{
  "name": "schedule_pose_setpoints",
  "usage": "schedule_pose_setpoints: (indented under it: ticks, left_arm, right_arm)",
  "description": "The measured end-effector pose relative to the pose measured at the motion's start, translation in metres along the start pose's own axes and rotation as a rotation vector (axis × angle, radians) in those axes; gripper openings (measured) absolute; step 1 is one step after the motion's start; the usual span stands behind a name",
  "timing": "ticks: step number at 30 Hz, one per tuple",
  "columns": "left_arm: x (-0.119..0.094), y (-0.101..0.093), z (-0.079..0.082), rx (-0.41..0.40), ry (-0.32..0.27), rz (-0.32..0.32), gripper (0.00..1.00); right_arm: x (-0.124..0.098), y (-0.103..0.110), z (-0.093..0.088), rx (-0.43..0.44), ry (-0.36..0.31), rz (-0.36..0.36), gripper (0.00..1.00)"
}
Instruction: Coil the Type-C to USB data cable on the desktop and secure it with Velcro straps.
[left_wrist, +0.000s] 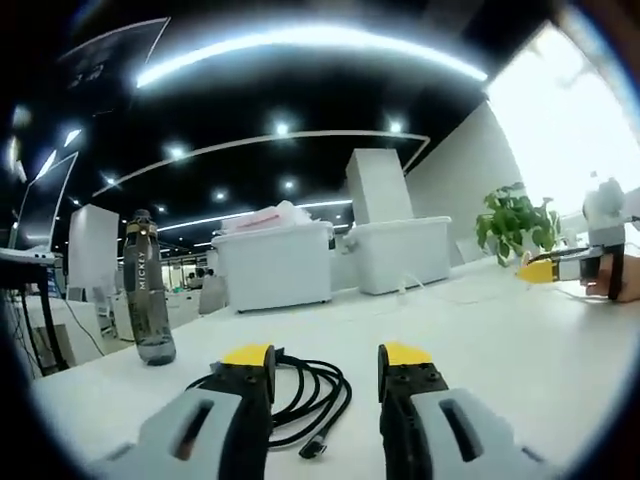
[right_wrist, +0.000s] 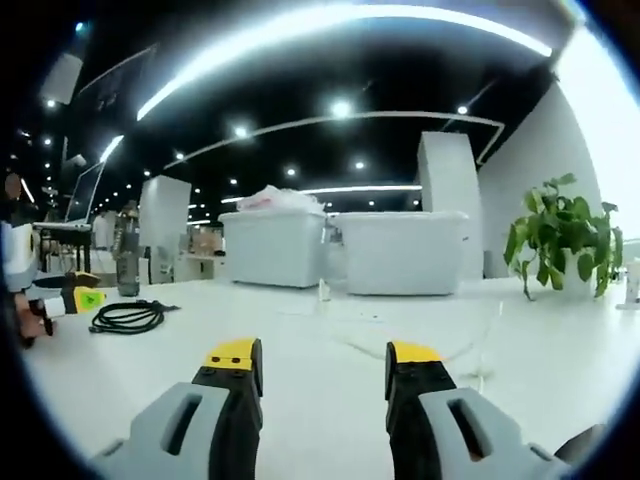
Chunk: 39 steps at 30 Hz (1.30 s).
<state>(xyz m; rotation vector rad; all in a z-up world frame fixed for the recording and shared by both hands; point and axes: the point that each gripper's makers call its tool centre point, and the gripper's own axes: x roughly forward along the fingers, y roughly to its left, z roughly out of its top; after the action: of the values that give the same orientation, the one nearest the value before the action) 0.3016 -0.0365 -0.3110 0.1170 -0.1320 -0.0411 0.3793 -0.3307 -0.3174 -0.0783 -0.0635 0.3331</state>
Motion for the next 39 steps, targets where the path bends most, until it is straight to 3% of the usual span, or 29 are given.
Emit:
schedule_pose_setpoints:
  ticks: [4,8,13,23,39]
  left_arm:
    - [-0.005,0.005,0.002,-0.022,-0.011,0.02,0.42]
    - [-0.005,0.01,0.001,-0.046,-0.012,0.027,0.41]
    - [-0.005,0.004,-0.001,-0.005,-0.001,0.008,0.41]
    - [-0.003,-0.011,-0.001,0.064,0.008,-0.02,0.41]
    - [-0.007,-0.008,-0.001,0.039,0.003,-0.016,0.41]
  right_arm:
    - [0.002,-0.009,0.0,-0.004,0.001,-0.031,0.49]
    - [0.0,-0.023,-0.001,0.045,-0.001,-0.075,0.49]
    - [-0.001,-0.031,-0.002,0.071,-0.005,-0.11,0.49]
    - [0.003,-0.021,-0.004,-0.001,0.011,-0.079,0.49]
    - [0.002,-0.025,-0.005,0.012,0.011,-0.093,0.48]
